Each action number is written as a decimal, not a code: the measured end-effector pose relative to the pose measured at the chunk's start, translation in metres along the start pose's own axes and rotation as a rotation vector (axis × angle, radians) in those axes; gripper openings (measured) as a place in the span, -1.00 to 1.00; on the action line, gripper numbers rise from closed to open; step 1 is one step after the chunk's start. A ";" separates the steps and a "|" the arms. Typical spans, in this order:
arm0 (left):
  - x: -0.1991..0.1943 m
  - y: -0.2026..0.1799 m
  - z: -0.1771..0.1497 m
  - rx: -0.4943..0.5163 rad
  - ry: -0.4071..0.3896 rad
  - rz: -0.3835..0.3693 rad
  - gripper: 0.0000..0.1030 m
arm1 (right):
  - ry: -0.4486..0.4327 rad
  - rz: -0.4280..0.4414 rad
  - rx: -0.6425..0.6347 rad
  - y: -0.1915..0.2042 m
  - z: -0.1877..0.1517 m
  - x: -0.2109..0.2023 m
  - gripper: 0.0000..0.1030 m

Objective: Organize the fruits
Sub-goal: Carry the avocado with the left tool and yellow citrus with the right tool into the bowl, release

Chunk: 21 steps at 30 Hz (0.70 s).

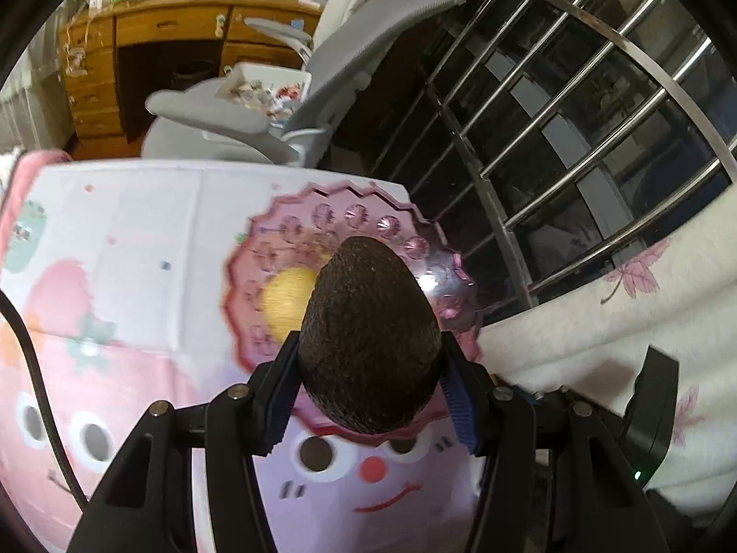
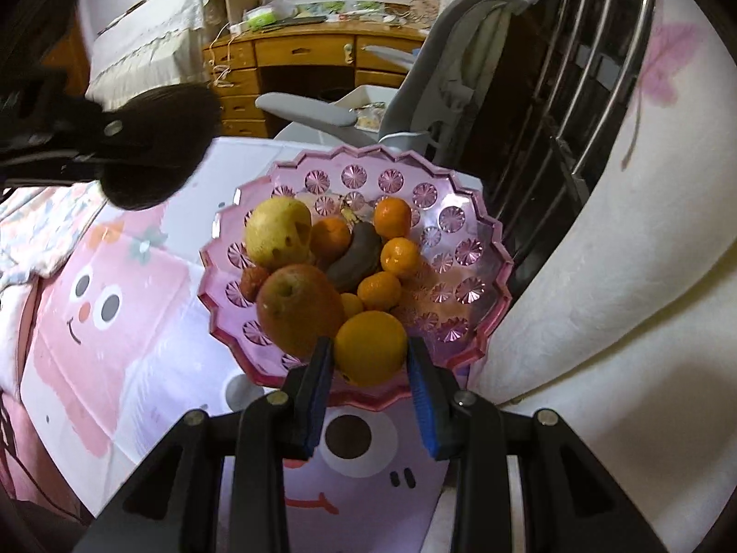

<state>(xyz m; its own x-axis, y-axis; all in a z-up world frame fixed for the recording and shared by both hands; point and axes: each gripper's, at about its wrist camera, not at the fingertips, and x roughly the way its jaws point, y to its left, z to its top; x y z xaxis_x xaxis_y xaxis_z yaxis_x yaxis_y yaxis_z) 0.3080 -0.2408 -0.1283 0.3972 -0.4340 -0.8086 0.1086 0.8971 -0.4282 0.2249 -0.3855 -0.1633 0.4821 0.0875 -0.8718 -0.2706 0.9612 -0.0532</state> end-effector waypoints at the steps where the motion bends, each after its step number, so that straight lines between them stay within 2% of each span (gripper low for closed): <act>1: 0.005 -0.001 0.001 -0.007 0.001 -0.006 0.08 | 0.000 0.010 -0.002 -0.002 -0.001 0.002 -0.36; 8: 0.048 -0.010 0.004 -0.032 0.032 0.009 0.08 | 0.002 0.043 -0.041 -0.018 -0.005 0.022 -0.36; 11: 0.067 -0.012 0.004 -0.037 0.061 0.051 0.08 | 0.010 0.057 -0.032 -0.023 -0.009 0.028 -0.36; 21: 0.095 -0.008 0.005 -0.032 0.097 0.098 0.08 | 0.040 0.069 -0.014 -0.024 -0.020 0.042 -0.36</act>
<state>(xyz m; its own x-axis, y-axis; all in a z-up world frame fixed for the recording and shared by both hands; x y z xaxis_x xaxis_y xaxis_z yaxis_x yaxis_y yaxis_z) 0.3497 -0.2887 -0.2001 0.3142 -0.3521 -0.8816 0.0439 0.9331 -0.3570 0.2351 -0.4097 -0.2084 0.4286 0.1429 -0.8921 -0.3141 0.9494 0.0012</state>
